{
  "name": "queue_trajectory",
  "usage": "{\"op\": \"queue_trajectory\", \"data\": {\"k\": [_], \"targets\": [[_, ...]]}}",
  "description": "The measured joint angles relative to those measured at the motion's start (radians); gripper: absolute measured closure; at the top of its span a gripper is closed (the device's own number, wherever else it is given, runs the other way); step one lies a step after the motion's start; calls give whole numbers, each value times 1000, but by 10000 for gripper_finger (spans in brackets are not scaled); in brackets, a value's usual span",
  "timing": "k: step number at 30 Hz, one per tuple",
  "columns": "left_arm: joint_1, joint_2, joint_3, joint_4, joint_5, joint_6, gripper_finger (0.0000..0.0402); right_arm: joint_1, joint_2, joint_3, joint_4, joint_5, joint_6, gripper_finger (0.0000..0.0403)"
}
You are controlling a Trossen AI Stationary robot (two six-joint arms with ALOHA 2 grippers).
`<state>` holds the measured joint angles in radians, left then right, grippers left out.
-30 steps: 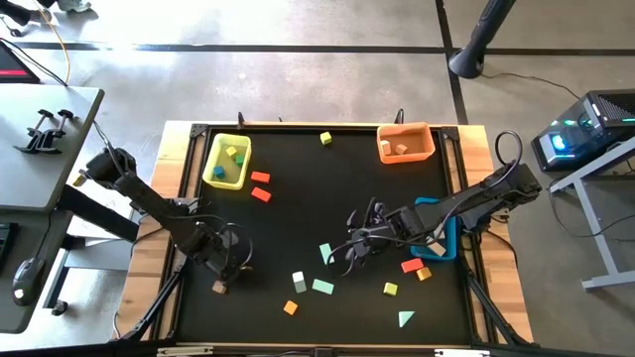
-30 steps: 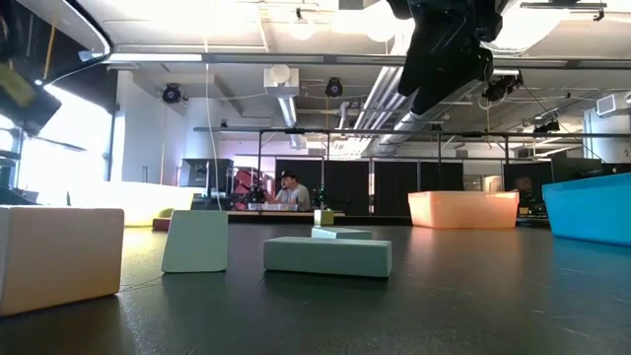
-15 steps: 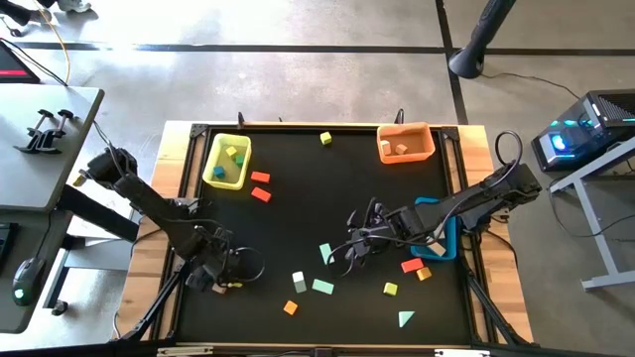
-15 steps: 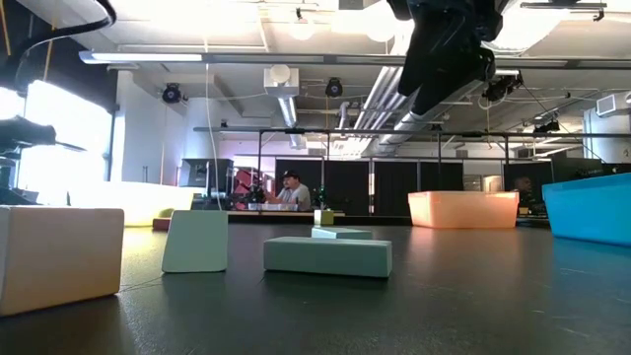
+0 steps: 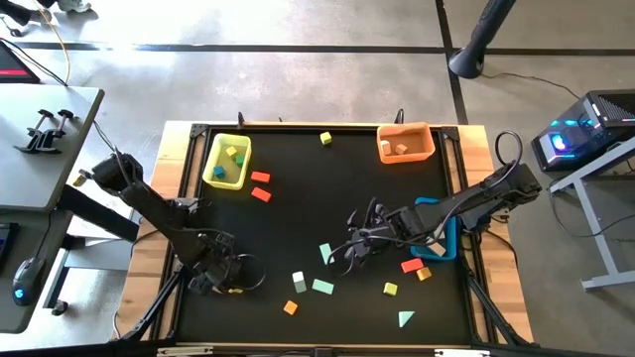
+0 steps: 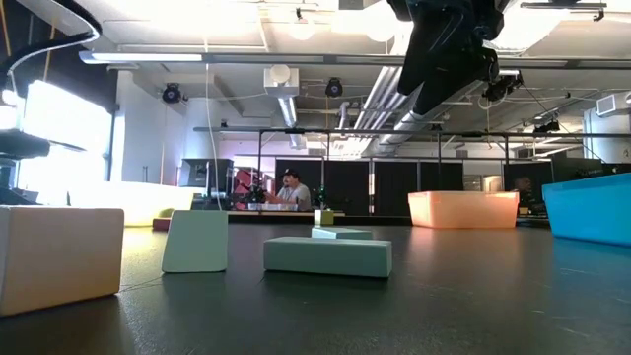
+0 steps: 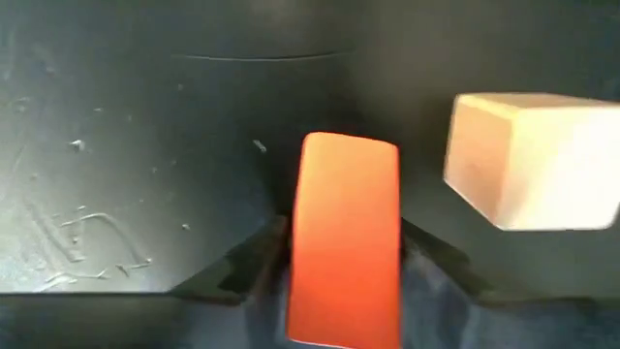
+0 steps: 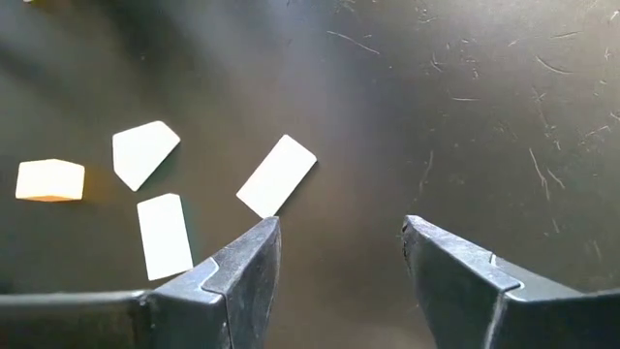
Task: Sort blocks by size
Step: Put the orange triangle block into the orange bin
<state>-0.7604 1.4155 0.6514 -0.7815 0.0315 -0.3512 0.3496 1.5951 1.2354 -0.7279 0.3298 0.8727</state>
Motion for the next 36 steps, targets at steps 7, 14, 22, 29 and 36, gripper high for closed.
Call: {"op": "queue_trajectory", "data": {"k": [7, 14, 22, 29, 36], "targets": [[53, -13, 74, -123, 3, -84, 303, -8, 0, 0, -4, -24, 10, 191], [192, -13, 277, -172, -143, -66, 303, -66, 28, 0, 167, 28, -269, 191], [413, -14, 377, 241, -86, -143, 303, -123, 37, 0, 287, 33, -764, 173], [495, -9, 376, 266, -45, -77, 303, -85, 23, 20, 372, 28, -1049, 127], [665, -2, 375, 353, 108, 27, 303, -67, 69, 22, 574, 30, -1341, 121]]}}
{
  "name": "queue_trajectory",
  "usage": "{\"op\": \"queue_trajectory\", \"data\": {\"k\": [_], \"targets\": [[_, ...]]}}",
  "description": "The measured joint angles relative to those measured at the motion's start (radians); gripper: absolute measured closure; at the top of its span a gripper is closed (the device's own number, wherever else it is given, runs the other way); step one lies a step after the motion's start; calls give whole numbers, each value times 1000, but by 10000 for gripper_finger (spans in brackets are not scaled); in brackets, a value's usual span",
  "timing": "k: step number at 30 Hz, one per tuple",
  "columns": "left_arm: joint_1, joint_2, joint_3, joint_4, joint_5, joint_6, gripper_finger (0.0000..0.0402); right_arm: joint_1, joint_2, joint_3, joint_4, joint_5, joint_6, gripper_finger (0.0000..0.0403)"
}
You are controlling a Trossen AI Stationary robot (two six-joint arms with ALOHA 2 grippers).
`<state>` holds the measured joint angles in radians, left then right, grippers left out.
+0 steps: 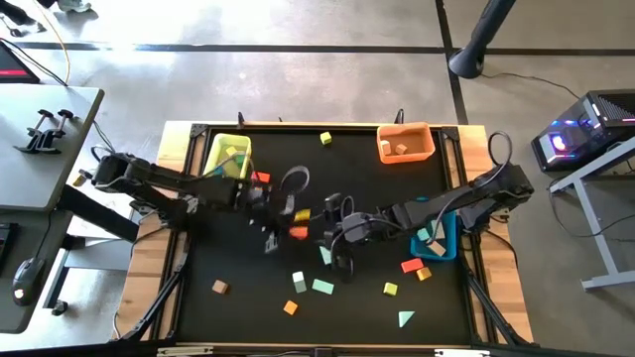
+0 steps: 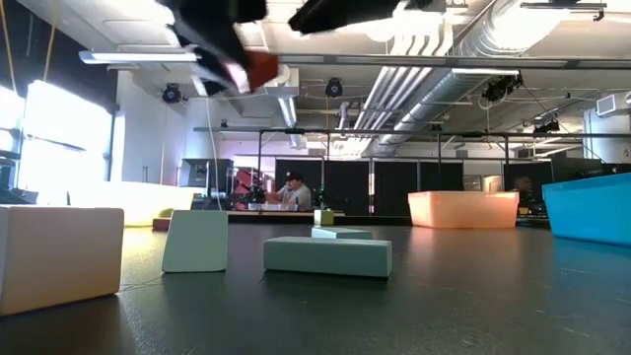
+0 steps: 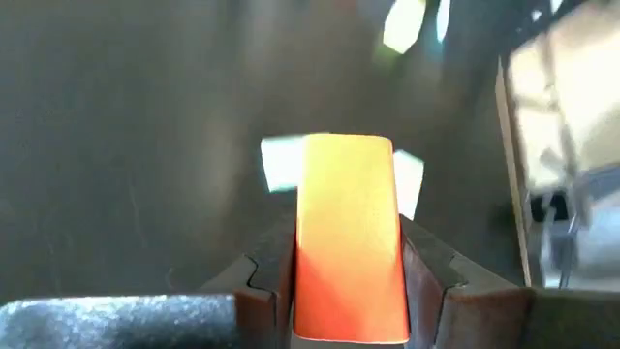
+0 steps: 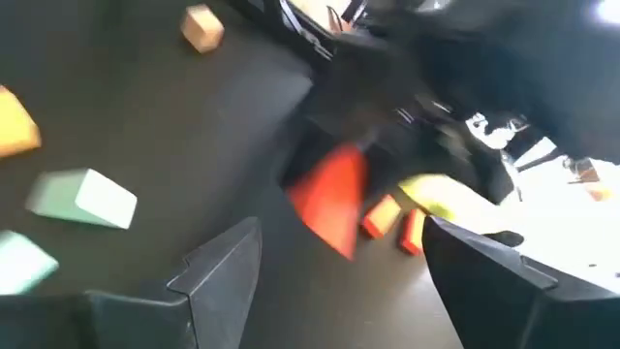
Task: Sort blocks by size
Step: Put the orange triangle block into the orange bin
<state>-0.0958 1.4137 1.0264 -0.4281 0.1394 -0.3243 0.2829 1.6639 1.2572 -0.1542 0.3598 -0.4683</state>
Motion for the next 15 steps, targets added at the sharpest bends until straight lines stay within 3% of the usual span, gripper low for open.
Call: {"op": "queue_trajectory", "data": {"k": [8, 15], "targets": [[111, 76, 0, 348, 256, -50, 303, 5, 24, -1, 1, 172, -90, 121], [109, 118, -2, 418, 315, -94, 303, 31, 24, -2, -6, 200, -73, 126]]}}
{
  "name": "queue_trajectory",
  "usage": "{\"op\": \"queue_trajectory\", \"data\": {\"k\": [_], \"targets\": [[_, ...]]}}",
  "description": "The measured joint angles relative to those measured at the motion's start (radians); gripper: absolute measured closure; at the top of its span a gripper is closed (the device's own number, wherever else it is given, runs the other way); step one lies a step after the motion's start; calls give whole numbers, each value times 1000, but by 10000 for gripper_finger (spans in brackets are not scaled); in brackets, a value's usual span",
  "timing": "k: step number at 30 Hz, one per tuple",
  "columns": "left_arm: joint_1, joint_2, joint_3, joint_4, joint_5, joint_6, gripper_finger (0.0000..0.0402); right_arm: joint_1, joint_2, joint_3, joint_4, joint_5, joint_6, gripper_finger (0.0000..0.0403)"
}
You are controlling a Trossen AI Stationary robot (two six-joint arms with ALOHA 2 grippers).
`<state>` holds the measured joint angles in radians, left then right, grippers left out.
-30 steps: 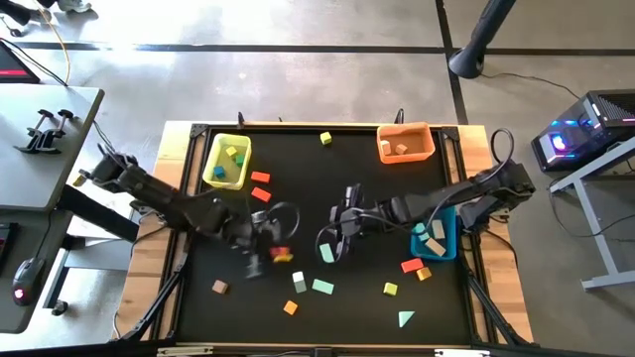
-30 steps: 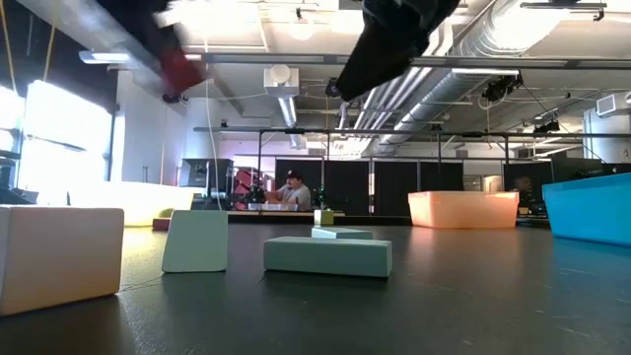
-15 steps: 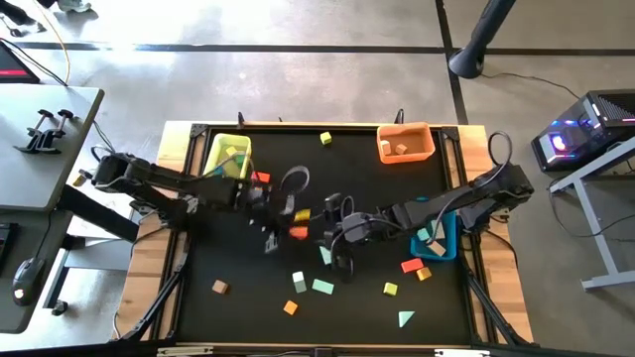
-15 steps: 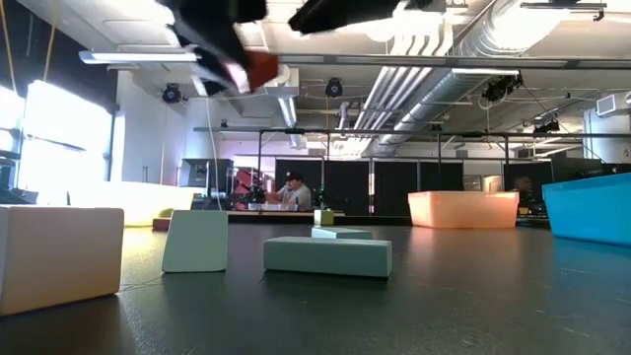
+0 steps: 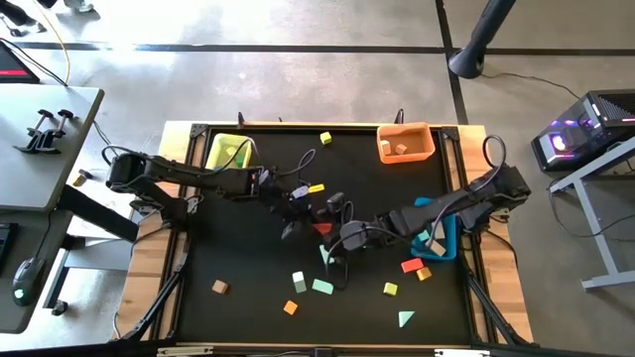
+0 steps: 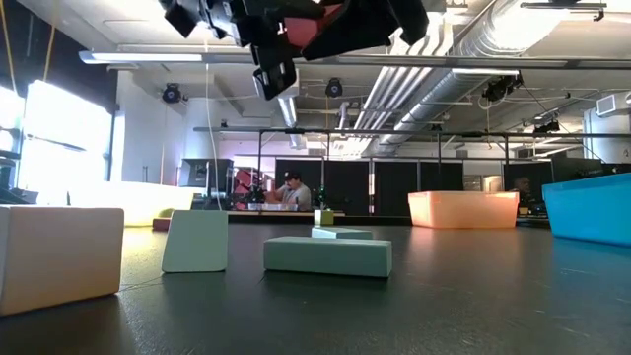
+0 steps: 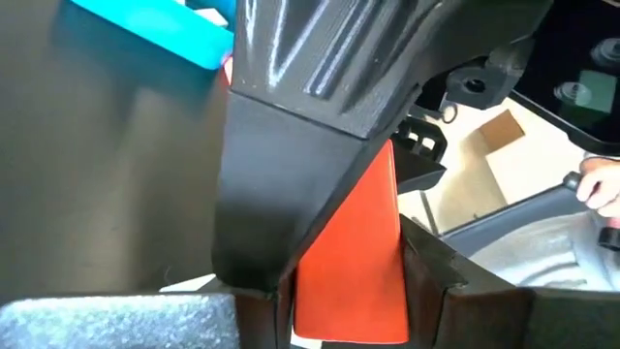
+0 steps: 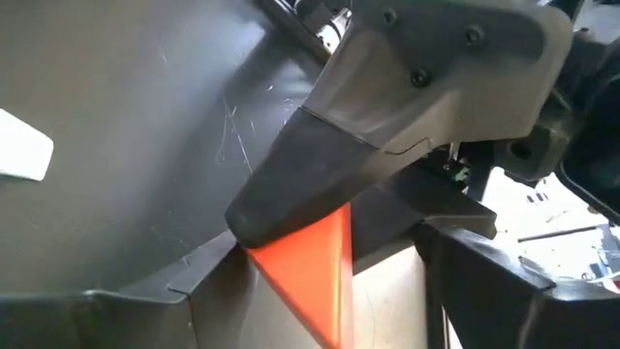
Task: Sort blocks by size
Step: Put the orange triangle block into the orange bin
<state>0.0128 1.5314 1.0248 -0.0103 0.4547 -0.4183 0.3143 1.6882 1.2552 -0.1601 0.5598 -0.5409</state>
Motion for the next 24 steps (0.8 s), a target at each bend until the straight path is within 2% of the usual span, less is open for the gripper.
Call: {"op": "queue_trajectory", "data": {"k": [11, 24], "targets": [[-1, -6, 1, 38, 0, -70, 286, 47, -9, 0, 0, 36, 64, 223], [5, -6, 5, 53, -2, -130, 279, 110, -9, 0, 2, 144, 192, 274]]}}
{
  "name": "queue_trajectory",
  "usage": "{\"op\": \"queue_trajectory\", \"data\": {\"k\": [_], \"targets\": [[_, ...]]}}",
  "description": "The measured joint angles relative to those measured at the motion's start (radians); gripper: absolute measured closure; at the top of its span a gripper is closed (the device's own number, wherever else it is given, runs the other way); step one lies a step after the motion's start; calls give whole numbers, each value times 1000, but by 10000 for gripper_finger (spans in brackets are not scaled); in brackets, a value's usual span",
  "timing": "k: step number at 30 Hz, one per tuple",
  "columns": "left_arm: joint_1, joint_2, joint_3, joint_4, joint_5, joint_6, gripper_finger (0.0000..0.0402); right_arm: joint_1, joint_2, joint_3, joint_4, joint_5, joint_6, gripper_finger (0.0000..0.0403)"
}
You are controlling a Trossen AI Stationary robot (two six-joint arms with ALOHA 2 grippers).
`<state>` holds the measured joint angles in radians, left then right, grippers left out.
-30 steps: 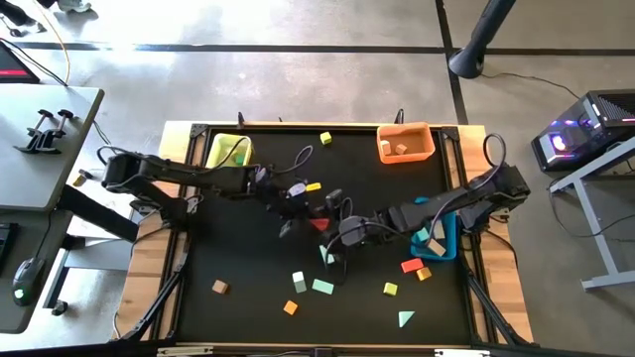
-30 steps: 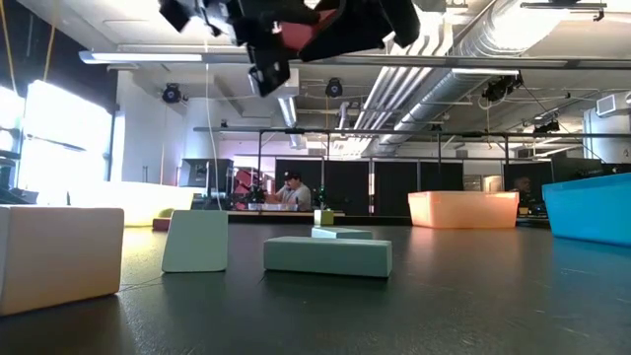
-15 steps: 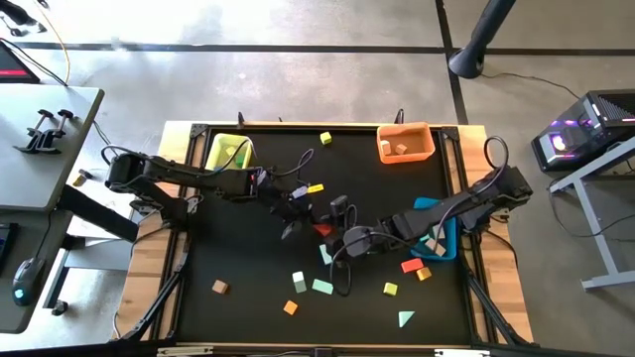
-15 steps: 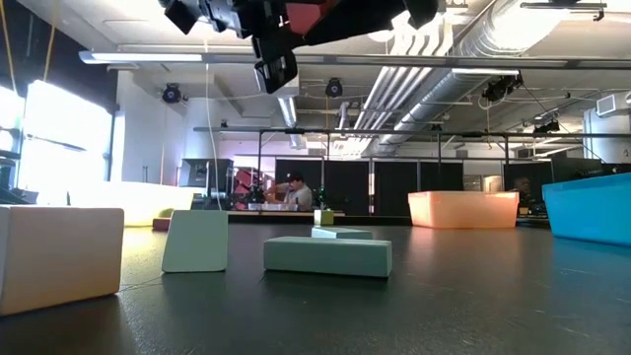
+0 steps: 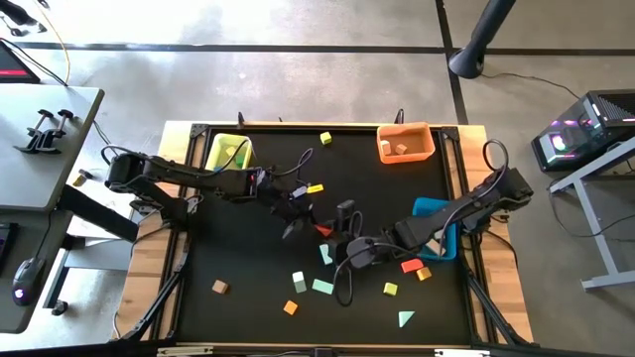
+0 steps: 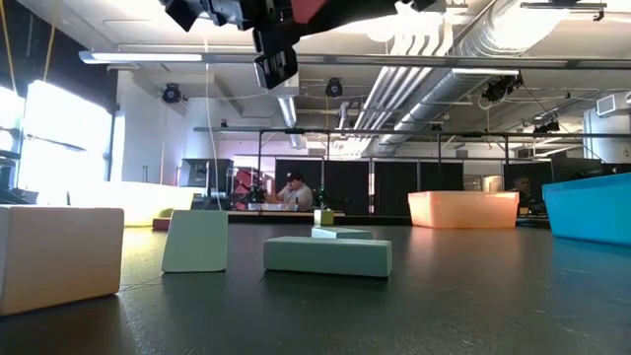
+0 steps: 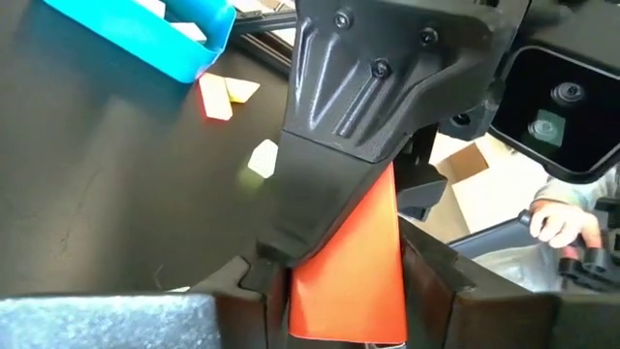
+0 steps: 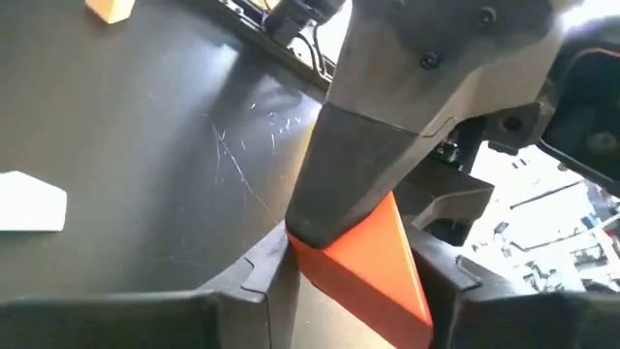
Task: Sort blocks by size
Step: Put the orange triangle block into the orange bin
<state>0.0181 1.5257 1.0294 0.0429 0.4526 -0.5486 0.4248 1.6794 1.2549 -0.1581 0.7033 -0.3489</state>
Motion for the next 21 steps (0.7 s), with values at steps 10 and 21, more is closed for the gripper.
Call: {"op": "queue_trajectory", "data": {"k": [10, 21], "targets": [[83, -9, -3, -39, 123, -21, 227, 40, -101, 0, -164, 97, 372, 277], [79, -41, -4, -329, 62, 20, 225, 41, -362, -11, -976, -41, 1268, 276]]}}
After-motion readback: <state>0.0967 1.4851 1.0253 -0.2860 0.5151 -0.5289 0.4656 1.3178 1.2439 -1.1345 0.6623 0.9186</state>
